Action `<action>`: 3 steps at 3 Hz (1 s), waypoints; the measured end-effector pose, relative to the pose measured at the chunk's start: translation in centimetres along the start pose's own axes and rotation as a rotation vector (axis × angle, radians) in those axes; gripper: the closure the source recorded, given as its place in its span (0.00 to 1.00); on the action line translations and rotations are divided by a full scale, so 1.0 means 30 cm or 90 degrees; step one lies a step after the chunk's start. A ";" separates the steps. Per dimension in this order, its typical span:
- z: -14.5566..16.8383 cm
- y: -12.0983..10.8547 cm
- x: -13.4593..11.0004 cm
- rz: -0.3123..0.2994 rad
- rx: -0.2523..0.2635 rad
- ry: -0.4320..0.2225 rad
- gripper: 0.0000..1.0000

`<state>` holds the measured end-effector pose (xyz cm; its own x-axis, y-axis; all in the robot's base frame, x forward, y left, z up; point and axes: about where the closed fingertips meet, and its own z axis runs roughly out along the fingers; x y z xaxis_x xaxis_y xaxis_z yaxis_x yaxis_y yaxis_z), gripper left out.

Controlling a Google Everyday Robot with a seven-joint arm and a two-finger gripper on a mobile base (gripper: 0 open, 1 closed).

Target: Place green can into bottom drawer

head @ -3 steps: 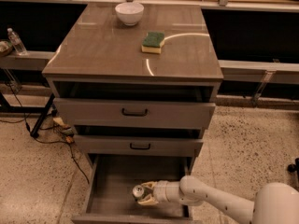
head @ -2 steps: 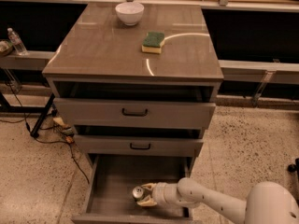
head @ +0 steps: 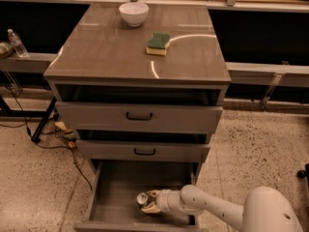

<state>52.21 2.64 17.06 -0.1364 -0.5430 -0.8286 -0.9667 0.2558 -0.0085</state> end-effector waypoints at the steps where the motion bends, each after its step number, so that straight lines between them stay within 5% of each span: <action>1: 0.001 -0.007 0.005 0.008 0.003 0.002 0.43; 3: -0.021 -0.029 -0.004 0.037 0.011 -0.009 0.00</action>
Offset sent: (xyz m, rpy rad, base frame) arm 0.0142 -0.0122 0.0090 0.0229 0.0283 -0.0629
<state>52.94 1.98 17.51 -0.1891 -0.5157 -0.8356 -0.9534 0.3000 0.0306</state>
